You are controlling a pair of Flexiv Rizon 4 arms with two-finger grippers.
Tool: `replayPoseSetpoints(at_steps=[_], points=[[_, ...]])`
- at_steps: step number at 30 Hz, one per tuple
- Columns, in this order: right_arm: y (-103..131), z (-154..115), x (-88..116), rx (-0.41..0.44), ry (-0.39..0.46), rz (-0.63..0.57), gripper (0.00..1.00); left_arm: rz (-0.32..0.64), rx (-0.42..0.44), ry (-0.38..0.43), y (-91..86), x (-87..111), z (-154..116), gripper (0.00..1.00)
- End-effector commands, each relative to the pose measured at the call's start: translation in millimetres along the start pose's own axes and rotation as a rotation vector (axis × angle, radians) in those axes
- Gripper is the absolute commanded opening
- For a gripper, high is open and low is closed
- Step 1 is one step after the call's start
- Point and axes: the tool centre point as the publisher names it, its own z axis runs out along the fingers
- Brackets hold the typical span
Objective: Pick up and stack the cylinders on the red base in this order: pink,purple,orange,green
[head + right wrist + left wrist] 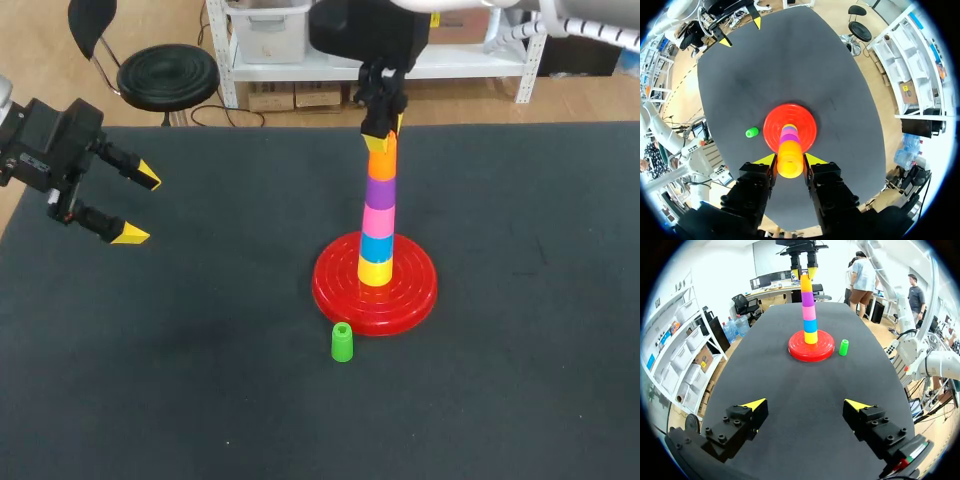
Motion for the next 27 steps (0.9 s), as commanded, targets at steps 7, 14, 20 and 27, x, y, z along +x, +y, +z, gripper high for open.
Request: replayPoseSetpoints(at_steps=[7,14,20,27], points=[[-4,11,2,-0.017,-0.017,0.003,0.0,0.001,-0.001,-0.001,-0.6,0.5,0,1.0],[0,7,0,0.014,-0.019,0.008,0.0,0.001,-0.001,-0.001,-0.6,0.5,0,1.0],[5,1,0,0.057,-0.013,0.017,1.0,0.001,-0.001,-0.001,-0.6,0.5,0,1.0],[15,-11,-1,0.138,-0.033,0.024,1.0,0.001,-0.001,-0.001,-0.6,0.5,0,1.0]])
